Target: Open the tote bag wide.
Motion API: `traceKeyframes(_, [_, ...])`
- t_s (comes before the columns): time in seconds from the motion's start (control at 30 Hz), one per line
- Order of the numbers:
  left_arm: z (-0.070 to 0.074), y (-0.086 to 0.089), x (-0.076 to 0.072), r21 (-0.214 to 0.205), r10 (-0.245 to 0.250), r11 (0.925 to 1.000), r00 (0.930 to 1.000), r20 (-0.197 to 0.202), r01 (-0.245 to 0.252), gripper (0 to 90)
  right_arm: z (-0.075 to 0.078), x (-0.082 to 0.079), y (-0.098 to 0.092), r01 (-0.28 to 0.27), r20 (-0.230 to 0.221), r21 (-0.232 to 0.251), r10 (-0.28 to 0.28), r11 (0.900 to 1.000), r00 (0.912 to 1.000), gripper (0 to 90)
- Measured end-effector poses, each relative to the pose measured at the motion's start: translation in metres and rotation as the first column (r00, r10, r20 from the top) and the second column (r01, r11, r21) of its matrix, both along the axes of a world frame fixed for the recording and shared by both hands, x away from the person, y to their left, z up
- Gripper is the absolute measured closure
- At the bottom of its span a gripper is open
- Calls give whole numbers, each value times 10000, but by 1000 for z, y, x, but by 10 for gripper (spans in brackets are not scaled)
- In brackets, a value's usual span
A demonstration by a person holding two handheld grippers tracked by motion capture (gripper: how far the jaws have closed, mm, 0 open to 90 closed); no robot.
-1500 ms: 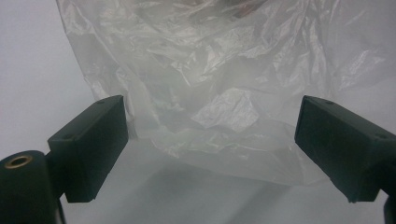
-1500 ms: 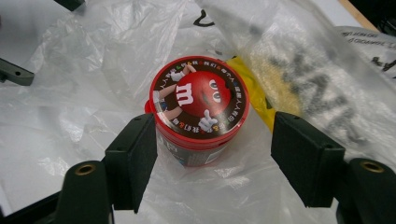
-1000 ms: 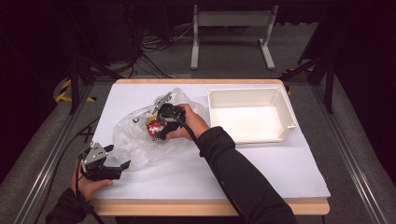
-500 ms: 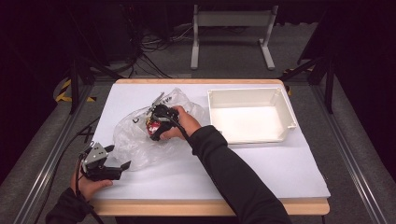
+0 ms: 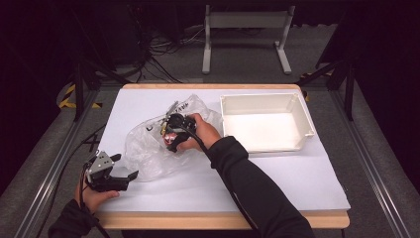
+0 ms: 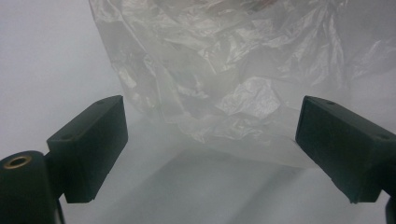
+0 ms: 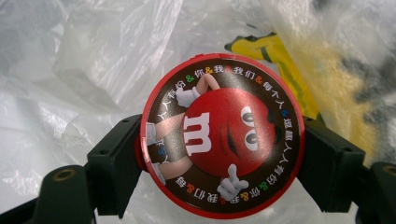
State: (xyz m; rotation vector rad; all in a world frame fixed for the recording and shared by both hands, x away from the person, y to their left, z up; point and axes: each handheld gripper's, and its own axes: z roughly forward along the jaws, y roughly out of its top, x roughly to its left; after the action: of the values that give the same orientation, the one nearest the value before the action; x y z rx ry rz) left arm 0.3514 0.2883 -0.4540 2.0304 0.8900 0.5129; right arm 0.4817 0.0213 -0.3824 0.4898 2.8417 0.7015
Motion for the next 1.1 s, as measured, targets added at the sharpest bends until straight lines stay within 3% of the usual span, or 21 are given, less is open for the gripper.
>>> traceKeyframes(0.37, [0,-6,4,209,-179,9996,9998,-51,180,107,1,-10,-8,53,18,-175,-52,9998,10000,226])
traceKeyframes(0.47, [4,-6,3,110,-199,9997,9998,85,198,109,1,-10,-8,37,-75,-234,-39,9997,10000,224])
traceKeyframes(0.6, [14,-8,0,-328,-324,9989,9986,406,338,109,3,-8,-9,138,-88,-245,-140,9996,9999,223])
traceKeyframes(0.67, [18,-12,-1,-418,-448,9980,9976,524,470,109,3,-8,-10,172,-16,-187,-173,9997,9998,222])
traceKeyframes(0.73, [20,-16,1,-342,-484,9981,9971,584,505,109,7,-6,-12,321,45,246,-322,9992,9995,217])
traceKeyframes(0.83, [21,-20,6,-372,-530,9978,9972,534,550,110,11,-6,-12,242,41,294,-243,9993,9997,227])
traceKeyframes(0.87, [22,-24,10,-185,-495,9985,9967,640,508,113,11,-8,-10,190,92,131,-191,9997,9998,229])
traceKeyframes(1.07, [19,-30,22,47,-610,9981,9971,461,609,117,10,-7,-8,174,21,-50,-174,9998,9998,228])
traceKeyframes(1.1, [16,-31,27,213,-573,9982,9980,281,567,116,6,-6,-6,204,-154,-491,-212,9986,9997,221])
